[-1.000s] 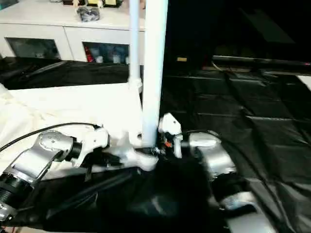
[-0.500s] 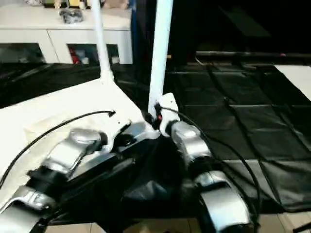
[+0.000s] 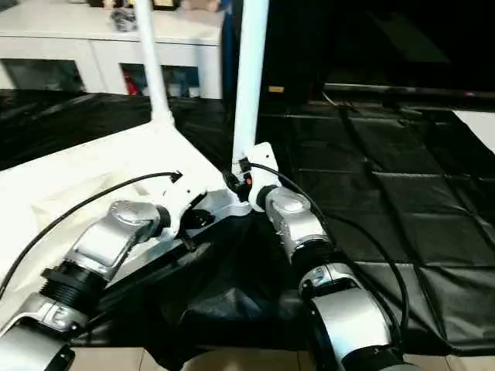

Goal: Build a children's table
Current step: Rotate leg to tighten

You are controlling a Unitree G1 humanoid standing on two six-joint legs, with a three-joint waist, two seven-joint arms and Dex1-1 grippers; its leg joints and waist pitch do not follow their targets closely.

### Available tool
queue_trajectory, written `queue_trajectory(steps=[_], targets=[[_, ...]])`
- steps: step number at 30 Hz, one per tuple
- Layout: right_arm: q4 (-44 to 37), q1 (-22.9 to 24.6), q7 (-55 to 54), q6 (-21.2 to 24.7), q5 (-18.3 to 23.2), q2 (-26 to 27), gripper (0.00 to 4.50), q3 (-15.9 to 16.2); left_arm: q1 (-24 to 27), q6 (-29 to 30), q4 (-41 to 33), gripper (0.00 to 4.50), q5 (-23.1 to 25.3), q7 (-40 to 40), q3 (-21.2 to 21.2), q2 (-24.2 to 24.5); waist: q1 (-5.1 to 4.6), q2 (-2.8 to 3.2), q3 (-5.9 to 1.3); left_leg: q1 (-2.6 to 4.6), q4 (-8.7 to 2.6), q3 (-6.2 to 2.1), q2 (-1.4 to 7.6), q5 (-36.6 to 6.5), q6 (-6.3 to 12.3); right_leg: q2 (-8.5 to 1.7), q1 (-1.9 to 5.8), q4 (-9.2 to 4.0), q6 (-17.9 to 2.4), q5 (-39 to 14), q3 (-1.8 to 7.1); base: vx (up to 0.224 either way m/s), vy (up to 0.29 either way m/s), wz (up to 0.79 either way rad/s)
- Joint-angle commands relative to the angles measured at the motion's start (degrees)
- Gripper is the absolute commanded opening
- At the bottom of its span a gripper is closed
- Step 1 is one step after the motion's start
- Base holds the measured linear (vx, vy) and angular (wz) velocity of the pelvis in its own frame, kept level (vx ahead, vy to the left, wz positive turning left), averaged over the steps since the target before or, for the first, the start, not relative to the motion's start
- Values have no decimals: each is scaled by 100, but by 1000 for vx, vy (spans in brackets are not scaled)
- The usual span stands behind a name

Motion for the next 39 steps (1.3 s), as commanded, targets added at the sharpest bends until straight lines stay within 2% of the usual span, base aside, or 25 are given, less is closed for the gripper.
queue_trajectory(steps=[1,2,4,7,9,12,14,15,16,19,21,22,23,24,25,26,28,29,30,31,32,36,39], targets=[[687,322,218,541,-151,283,190,202,-46,-95,-68,0,37,31,-96,-28,-19,66,-135,-81,-470,8,123,-1541,81,-471,194,-655,-873,-1783,367,0,0,0],[687,322,218,541,-151,283,190,202,-46,-95,-68,0,37,31,-96,-28,-26,66,-138,-84,-471,6,122,-1555,77,-477,201,-660,-869,-1813,367,0,0,0],[691,274,328,553,-104,280,260,144,-42,-230,-61,0,40,-79,-156,19,-53,63,-136,-83,-484,1,131,-1599,90,-479,199,-677,-844,-1894,364,0,0,0],[643,219,482,551,-64,270,266,114,1,-354,-144,0,7,-252,-205,101,-64,62,-144,-85,-487,8,130,-1509,122,-484,199,-686,-882,-1798,372,0,0,0],[599,179,534,503,-61,252,296,107,28,-406,-212,0,-20,-380,-218,156,-62,58,-163,-116,-484,17,138,-1284,153,-489,234,-650,-952,-1468,380,0,0,0],[501,111,667,441,-36,207,311,47,92,-505,-352,0,-81,-615,-250,272,-66,67,-175,-119,-470,35,134,-1045,207,-485,255,-615,-1062,-1108,377,0,0,0],[482,94,715,435,-30,193,341,24,105,-558,-374,0,-96,-678,-263,303,-64,66,-178,-119,-465,42,137,-931,234,-481,259,-602,-1116,-928,378,0,0,0],[327,77,939,404,-4,117,349,13,163,-651,-485,0,-156,-887,-296,412,-59,92,-186,-117,-458,43,136,-835,247,-479,268,-586,-1167,-770,375,0,0,0],[258,83,1036,386,-3,85,349,27,188,-671,-531,0,-179,-958,-304,447,-59,80,-203,-132,-444,49,141,-709,287,-483,297,-557,-1227,-516,376,0,0,0],[-116,175,1537,321,-35,-86,354,178,287,-685,-704,0,-272,-1233,-320,599,-57,103,-224,-129,-421,58,151,-395,381,-470,309,-487,-1376,98,367,0,0,0],[-620,350,2145,344,-28,-338,354,378,383,-876,-824,0,-372,-1562,-344,764,-48,114,-254,-163,-361,61,126,31,583,-456,343,-412,-1485,854,363,0,0,0],[-892,460,2443,365,-23,-483,354,477,428,-945,-879,0,-416,-1716,-359,851,-30,121,-285,-146,-327,66,123,243,716,-448,335,-383,-1523,1237,359,0,0,0],[-995,503,2559,372,-24,-540,354,513,443,-979,-896,0,-430,-1776,-366,886,-24,103,-301,-152,-309,61,118,401,802,-431,350,-356,-1537,1494,356,0,0,0],[-1189,584,2759,398,-16,-649,354,580,473,-1079,-930,0,-475,-1923,-381,946,-15,104,-300,-161,-291,65,118,630,943,-425,329,-316,-1608,1845,349,0,0,0],[-1310,635,2890,411,-28,-718,354,612,491,-1100,-956,0,-507,-2009,-386,986,-2,124,-290,-163,-277,68,123,639,1034,-435,317,-314,-1641,1872,342,0,0,0],[-1379,666,2952,416,-30,-757,354,633,500,-1121,-968,0,-520,-2046,-388,1005,2,116,-286,-158,-278,70,131,594,1050,-431,312,-322,-1649,1801,335,0,0,0],[-1855,877,3407,491,-14,-1020,354,767,565,-1260,-1053,0,-610,-2337,-402,1120,39,123,-270,-161,-286,75,153,368,1007,-454,318,-347,-1644,1429,338,0,0,0],[-2081,978,3609,531,13,-1144,354,830,589,-1313,-1087,0,-632,-2460,-420,1180,55,134,-267,-160,-285,71,152,346,978,-440,330,-344,-1618,1376,333,0,0,0],[-2219,1036,3713,570,33,-1212,354,864,601,-1339,-1106,0,-641,-2525,-431,1213,77,123,-267,-153,-276,84,163,279,963,-443,313,-344,-1596,1311,342,0,0,0],[-2434,1128,3877,630,81,-1318,354,918,617,-1334,-1127,0,-660,-2610,-444,1263,105,150,-264,-144,-280,82,159,228,927,-433,311,-349,-1574,1226,340,0,0,0],[-2616,1203,3989,700,117,-1396,354,954,627,-1348,-1137,0,-681,-2673,-453,1299,111,144,-255,-143,-281,88,160,182,912,-432,301,-360,-1569,1173,342,0,0,0],[-3163,1450,4273,866,166,-1618,354,1052,661,-1660,-1059,0,-702,-3017,-508,1421,129,162,-216,-139,-317,84,166,-243,651,-439,291,-422,-1454,515,350,0,0,0],[-3437,1612,4350,965,97,-1709,354,1160,680,-1764,-1039,0,-720,-3182,-550,1488,122,165,-211,-143,-329,78,152,-349,504,-430,302,-439,-1375,295,354,0,0,0]])
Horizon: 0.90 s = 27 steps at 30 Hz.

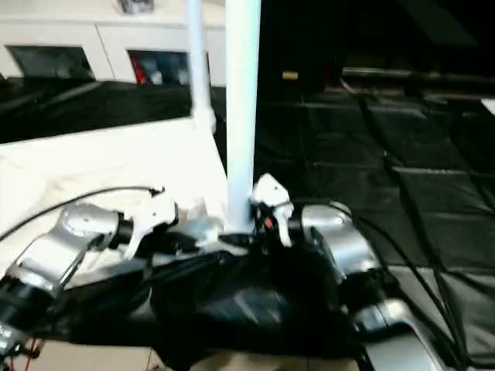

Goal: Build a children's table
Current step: Rotate leg to tighten

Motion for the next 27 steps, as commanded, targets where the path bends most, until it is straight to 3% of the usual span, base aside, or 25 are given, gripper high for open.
queue_trajectory(steps=[1,5,9,11,17,19,22,24,25,26,27], targets=[[-236,40,72,81,-26,1,354,164,2,-207,-131,0,-147,-341,-238,-56,-17,35,-322,-1,-346,48,134,-360,409,-431,400,-400,-1344,222,358,0,0,0],[-366,107,61,192,-1,-9,321,195,-5,-230,-106,0,-138,-363,-239,-54,-23,40,-340,-13,-334,42,121,-260,367,-426,412,-381,-1346,362,358,0,0,0],[-469,176,34,268,-11,-12,283,240,1,-257,-73,0,-121,-366,-226,-64,-11,38,-370,-22,-301,38,108,18,450,-417,428,-330,-1385,870,356,0,0,0],[-500,207,18,305,-12,-5,280,245,15,-252,-77,0,-121,-363,-223,-69,-10,39,-369,-25,-301,38,107,5,468,-416,427,-329,-1398,876,348,0,0,0],[-338,283,-398,399,-50,184,274,164,36,-193,26,0,-149,-161,-111,-242,-6,41,-350,-11,-315,39,117,-150,398,-424,419,-361,-1358,519,347,0,0,0],[-138,255,-796,363,-127,345,274,72,-13,-84,107,0,-129,90,-26,-379,-23,35,-313,4,-347,45,122,-391,296,-434,408,-406,-1308,101,351,0,0,0],[759,-14,-2268,441,-251,984,274,-337,-356,146,580,0,56,1154,239,-937,-85,44,-276,57,-390,39,113,-807,49,-455,385,-506,-1203,-854,352,0,0,0],[933,-77,-2493,483,-227,1111,273,-420,-445,141,703,0,104,1361,275,-1053,-105,37,-279,61,-397,30,97,-917,-21,-454,385,-546,-1079,-1208,355,0,0,0],[1204,-207,-2911,537,-219,1313,273,-528,-598,205,893,0,183,1706,316,-1255,-115,7,-287,40,-393,29,93,-838,-14,-451,393,-528,-1055,-1140,367,0,0,0],[1454,-332,-3265,538,-225,1504,273,-596,-740,295,1067,0,236,2035,366,-1461,-114,39,-290,39,-394,22,100,-813,-27,-457,392,-522,-1059,-1088,371,0,0,0],[1596,-407,-3483,531,-236,1618,273,-628,-823,358,1173,0,269,2228,402,-1590,-127,24,-285,53,-392,30,86,-848,-28,-447,379,-537,-1049,-1116,368,0,0,0]])
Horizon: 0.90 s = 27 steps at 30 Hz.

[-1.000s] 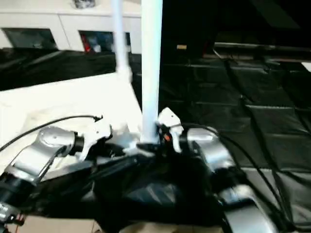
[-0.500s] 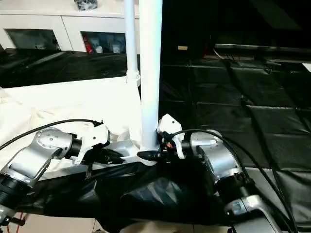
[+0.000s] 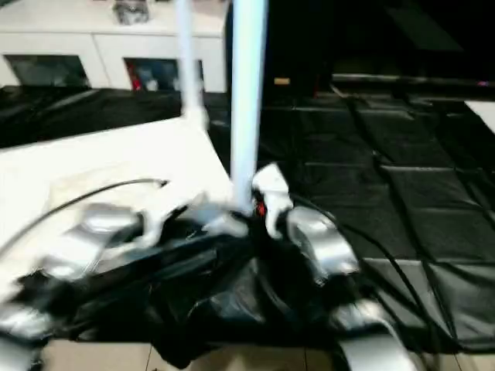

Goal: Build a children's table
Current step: Rotate leg to tighten

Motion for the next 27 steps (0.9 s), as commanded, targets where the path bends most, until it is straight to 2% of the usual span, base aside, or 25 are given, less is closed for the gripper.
queue_trajectory(steps=[1,5,6,10,12,16,17,19,22,27], targets=[[548,-13,-396,190,-20,465,273,243,-321,36,38,0,-26,494,19,-404,-9,21,-295,-44,-398,27,97,-794,45,-452,308,-516,-1061,-1042,347,0,0,0],[919,-208,-791,-93,-122,695,273,186,-424,83,199,0,64,777,26,-647,-10,17,-321,-68,-374,35,89,-595,124,-457,321,-485,-1132,-642,346,0,0,0],[1044,-284,-789,-181,-101,772,329,122,-430,59,220,0,92,781,0,-703,-12,23,-320,-66,-379,32,92,-597,153,-455,318,-486,-1159,-590,341,0,0,0],[1088,-416,-460,-257,20,802,366,8,-334,-59,113,0,76,519,-87,-635,-18,19,-302,-67,-390,33,101,-678,244,-453,318,-489,-1192,-613,339,0,0,0],[1056,-445,-295,-418,-70,705,387,111,-264,-206,38,0,6,261,-130,-531,-25,6,-310,-75,-388,33,99,-677,259,-456,326,-485,-1191,-617,340,0,0,0],[891,-393,53,-639,-199,503,387,330,-170,-322,-79,0,-50,-75,-207,-368,-40,7,-359,-103,-352,21,102,-305,383,-455,354,-407,-1305,0,331,0,0,0],[606,-264,696,-864,-232,242,387,518,-65,-321,-231,0,-101,-461,-277,-170,-40,6,-367,-116,-337,26,103,-172,460,-448,357,-380,-1356,283,327,0,0,0],[391,-159,1170,-937,-211,57,387,628,-7,-319,-321,0,-183,-710,-284,-69,-41,11,-358,-125,-321,41,104,-132,627,-443,356,-365,-1438,599,332,0,0,0],[-50,43,1889,-924,-126,-293,387,819,68,-476,-421,0,-278,-1085,-312,103,-28,28,-342,-101,-332,45,119,-295,681,-439,337,-389,-1474,400,319,0,0,0],[-740,317,3016,-661,116,-881,387,1034,217,-614,-647,0,-442,-1813,-390,480,44,39,-320,-71,-359,48,143,-583,545,-439,327,-437,-1377,-154,325,0,0,0]])
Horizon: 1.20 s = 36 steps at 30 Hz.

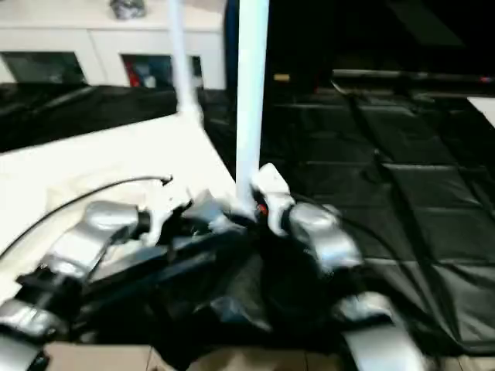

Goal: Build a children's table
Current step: Rotate leg to tighten

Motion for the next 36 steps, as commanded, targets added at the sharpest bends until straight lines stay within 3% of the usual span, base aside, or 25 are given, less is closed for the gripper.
queue_trajectory(steps=[1,4,7,17,20,24,25,27,29,33,35,36], targets=[[-511,95,800,172,220,-94,387,420,2,-195,-365,0,-244,-536,-258,-7,12,23,-339,-11,-345,38,146,-554,501,-438,370,-404,-1387,-93,337,0,0,0],[-821,206,1168,289,279,-309,372,507,83,-246,-442,0,-271,-845,-291,202,44,19,-337,-26,-337,44,147,-448,557,-433,359,-387,-1382,66,335,0,0,0],[-998,269,1313,401,270,-393,355,558,148,-245,-498,0,-296,-1072,-287,350,48,14,-326,-25,-350,43,134,-545,476,-439,356,-420,-1333,-239,332,0,0,0],[-1193,406,1356,695,351,-341,279,609,264,-215,-601,0,-326,-1066,-252,376,51,-2,-333,-27,-348,41,124,-439,420,-425,355,-409,-1292,-186,333,0,0,0],[-975,396,881,741,340,-78,276,445,186,-96,-438,0,-253,-560,-119,109,56,-10,-323,-17,-350,50,124,-511,391,-431,341,-430,-1267,-337,339,0,0,0],[-372,211,-416,627,18,359,275,241,-57,46,-83,0,-87,298,53,-267,9,-12,-287,-1,-385,41,97,-762,166,-445,327,-517,-1101,-1129,331,0,0,0],[115,5,-1256,693,-66,652,275,27,-255,134,179,0,-10,836,183,-521,-14,-17,-294,5,-390,35,100,-785,113,-444,326,-522,-1055,-1246,333,0,0,0],[523,-180,-1909,789,-55,915,274,-179,-428,262,393,0,22,1269,301,-750,-62,-11,-309,3,-391,18,88,-761,21,-446,339,-516,-1038,-1288,328,0,0,0],[699,-274,-2221,798,-28,1067,274,-296,-517,359,488,0,31,1521,373,-888,-91,0,-307,-11,-386,23,84,-769,34,-447,328,-523,-1051,-1201,337,0,0,0],[1304,-605,-3170,692,-75,1557,274,-543,-746,577,720,0,109,2110,482,-1324,-106,14,-344,-36,-353,34,81,-449,192,-442,342,-456,-1210,-479,341,0,0,0],[1368,-643,-3186,598,-101,1628,274,-530,-753,562,718,0,117,2103,457,-1385,-109,1,-340,-35,-355,36,76,-481,198,-440,349,-468,-1240,-483,329,0,0,0],[1521,-725,-3158,478,-76,1729,330,-598,-766,501,747,0,145,2075,417,-1448,-100,-4,-340,-44,-351,40,76,-487,239,-452,357,-467,-1242,-473,336,0,0,0]])
